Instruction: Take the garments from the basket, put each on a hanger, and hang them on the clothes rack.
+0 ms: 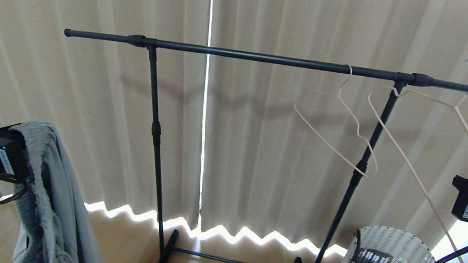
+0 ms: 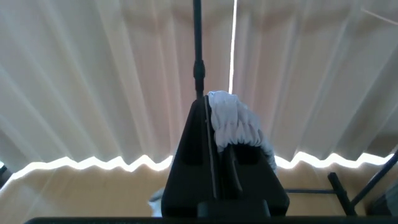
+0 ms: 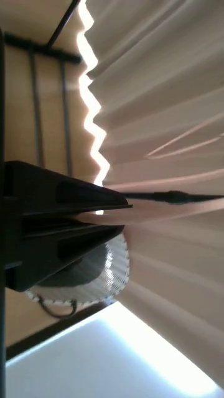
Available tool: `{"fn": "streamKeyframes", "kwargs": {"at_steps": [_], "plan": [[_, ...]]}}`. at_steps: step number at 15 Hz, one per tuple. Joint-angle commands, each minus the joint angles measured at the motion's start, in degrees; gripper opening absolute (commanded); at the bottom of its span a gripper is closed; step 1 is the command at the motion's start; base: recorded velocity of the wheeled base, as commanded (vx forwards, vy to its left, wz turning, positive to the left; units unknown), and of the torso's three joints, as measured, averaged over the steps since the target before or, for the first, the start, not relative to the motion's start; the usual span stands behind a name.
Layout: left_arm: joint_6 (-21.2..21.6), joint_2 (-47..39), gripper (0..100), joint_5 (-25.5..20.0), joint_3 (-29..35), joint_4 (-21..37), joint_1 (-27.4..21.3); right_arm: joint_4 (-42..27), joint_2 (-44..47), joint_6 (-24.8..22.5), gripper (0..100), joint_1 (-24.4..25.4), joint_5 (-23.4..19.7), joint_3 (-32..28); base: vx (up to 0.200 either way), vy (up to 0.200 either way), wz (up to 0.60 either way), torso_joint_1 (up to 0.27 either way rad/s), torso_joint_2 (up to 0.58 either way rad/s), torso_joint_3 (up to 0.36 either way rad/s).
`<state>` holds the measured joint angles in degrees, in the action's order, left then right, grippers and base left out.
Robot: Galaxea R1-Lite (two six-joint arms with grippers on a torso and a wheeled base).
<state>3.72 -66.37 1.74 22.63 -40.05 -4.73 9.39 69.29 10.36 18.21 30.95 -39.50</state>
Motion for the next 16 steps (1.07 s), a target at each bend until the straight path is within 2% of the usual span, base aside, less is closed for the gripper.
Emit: {"fn": "streamKeyframes", "kwargs": {"at_steps": [1,3,6,11,15,16], "plan": [[0.0,0.2,0,0.0,0.0,0.0,0.2,3.2,-1.9,-1.3,0,0.6,-2.8,2.4,0.0,0.0,0.0,0.0,0.0,0.0],[0.0,0.1,0,0.0,0.0,0.0,0.2,8.2,-4.1,-5.0,0,0.6,-7.2,6.0,0.0,0.0,0.0,0.0,0.0,0.0],[0.0,0.0,0,0.0,-0.1,0.0,0.2,12.8,-4.3,-6.4,0,0.5,-9.7,8.0,0.0,0.0,0.0,0.0,0.0,0.0],[0.1,-0.3,0,0.0,-1.2,0.0,-0.3,12.9,-4.3,-6.6,0,0.8,-16.3,9.2,0.0,0.0,0.0,0.0,0.0,0.0],[0.1,-0.8,0,-0.2,-2.1,0.1,-1.4,12.8,-4.9,-11.6,0,1.2,-22.0,10.1,0.0,0.0,0.0,0.0,0.0,0.0],[1.2,-1.3,0,0.0,-1.6,0.1,-3.3,12.8,-5.0,-11.9,0,3.3,-24.8,11.5,0.0,0.0,0.0,0.0,0.0,0.0]]}}
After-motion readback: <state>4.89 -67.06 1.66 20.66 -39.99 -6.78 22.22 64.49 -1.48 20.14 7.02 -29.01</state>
